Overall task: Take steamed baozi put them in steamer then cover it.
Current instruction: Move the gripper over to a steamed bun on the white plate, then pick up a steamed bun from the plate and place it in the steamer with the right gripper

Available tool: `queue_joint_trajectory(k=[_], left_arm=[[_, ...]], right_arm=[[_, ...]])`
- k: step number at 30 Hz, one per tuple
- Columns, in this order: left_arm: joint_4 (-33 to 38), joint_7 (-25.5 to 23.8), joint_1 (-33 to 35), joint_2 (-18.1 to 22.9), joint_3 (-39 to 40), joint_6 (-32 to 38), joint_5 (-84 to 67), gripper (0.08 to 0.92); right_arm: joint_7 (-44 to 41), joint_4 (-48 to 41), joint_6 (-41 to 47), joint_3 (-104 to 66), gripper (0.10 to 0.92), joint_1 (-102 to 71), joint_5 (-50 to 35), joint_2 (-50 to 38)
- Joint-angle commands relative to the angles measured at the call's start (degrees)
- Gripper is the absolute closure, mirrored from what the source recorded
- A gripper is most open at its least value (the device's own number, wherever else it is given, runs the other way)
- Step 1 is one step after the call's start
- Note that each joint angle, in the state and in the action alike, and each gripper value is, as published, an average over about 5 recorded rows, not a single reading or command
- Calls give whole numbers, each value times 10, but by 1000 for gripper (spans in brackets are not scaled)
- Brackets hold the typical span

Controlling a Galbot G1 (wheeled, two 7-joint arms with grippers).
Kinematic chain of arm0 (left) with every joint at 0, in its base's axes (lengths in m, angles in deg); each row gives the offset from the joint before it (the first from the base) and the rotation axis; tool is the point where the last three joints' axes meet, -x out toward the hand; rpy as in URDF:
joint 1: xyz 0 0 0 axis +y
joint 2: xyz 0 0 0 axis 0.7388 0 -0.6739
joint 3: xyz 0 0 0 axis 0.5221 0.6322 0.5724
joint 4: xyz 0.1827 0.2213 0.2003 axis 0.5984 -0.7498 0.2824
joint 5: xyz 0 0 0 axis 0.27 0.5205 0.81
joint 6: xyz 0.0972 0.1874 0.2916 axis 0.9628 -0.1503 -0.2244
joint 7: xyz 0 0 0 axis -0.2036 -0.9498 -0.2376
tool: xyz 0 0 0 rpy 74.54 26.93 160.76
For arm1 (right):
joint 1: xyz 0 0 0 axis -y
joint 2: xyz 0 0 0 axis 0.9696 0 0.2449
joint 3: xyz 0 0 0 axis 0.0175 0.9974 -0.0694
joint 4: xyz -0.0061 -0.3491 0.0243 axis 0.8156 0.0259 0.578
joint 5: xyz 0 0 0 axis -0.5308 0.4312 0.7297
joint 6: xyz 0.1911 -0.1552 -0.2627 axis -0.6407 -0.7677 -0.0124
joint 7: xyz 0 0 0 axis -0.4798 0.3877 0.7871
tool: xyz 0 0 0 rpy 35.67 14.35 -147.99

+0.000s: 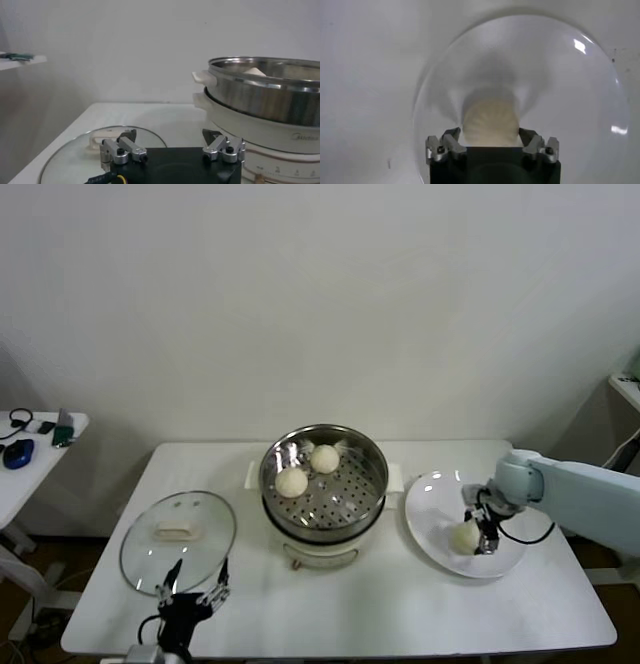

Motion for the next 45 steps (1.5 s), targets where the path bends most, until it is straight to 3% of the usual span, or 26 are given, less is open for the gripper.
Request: queue_joint_trajectory(k=[1,11,16,23,33,45], left_arm=[[-1,0,-1,0,1,-1,1,177],[2,0,0,1,2,0,3,177],[5,0,3,-1,3,-1,5,177],[8,0,2,-2,3,-1,6,177],[15,0,6,-1,2,1,6,177],[20,1,14,-4,-2,5,2,177]], right_arm=[[5,-13,2,-30,327,-22,8,6],[-24,28,-37,61,380,154,-27,-1],[-45,51,-119,169,375,362,-85,57],[-72,82,-279,153,375,506,-112,168],[-28,226,-345,121,380,439,-15,292],[-5,126,-374,153,380,281,81,353]])
